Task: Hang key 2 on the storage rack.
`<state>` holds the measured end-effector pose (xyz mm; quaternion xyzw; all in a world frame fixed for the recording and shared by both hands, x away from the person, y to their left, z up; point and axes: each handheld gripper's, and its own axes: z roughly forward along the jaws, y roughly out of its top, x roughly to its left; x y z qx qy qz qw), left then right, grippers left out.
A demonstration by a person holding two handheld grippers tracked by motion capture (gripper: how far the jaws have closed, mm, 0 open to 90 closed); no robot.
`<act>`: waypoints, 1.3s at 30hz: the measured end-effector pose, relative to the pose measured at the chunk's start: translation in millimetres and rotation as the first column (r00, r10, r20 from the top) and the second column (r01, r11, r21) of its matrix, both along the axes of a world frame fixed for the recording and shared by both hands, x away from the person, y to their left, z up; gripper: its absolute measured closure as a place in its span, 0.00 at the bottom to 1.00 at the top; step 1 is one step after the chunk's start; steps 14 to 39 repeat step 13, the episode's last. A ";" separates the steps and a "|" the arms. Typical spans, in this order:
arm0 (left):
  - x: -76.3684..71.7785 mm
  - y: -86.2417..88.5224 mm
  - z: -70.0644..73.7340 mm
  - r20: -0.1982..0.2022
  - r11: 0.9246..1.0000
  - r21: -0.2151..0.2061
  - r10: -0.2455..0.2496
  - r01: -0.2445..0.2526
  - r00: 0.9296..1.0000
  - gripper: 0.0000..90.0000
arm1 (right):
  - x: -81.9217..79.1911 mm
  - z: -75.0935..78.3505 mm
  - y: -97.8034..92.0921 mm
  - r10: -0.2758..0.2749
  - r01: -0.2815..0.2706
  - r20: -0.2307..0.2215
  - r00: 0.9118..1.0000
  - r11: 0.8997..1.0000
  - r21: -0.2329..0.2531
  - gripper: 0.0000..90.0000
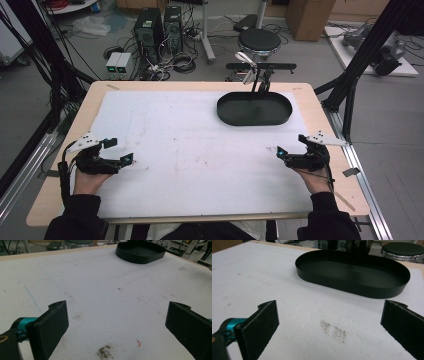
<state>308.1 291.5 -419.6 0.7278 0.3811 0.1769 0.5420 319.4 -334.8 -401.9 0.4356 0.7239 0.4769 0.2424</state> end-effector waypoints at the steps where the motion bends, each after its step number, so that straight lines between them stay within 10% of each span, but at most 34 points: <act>1: -0.2 -0.1 0.1 0.000 1.000 0.000 0.000 0.000 1.000 0.06 | -1.4 -2.8 -0.3 -0.001 0.001 0.002 1.000 1.000 -0.003 0.01; 39: 3.1 -2.1 -2.4 -0.008 1.000 0.010 -0.010 0.010 1.000 0.06 | -15.2 -19.8 0.8 -0.019 0.020 0.020 1.000 0.999 -0.034 0.01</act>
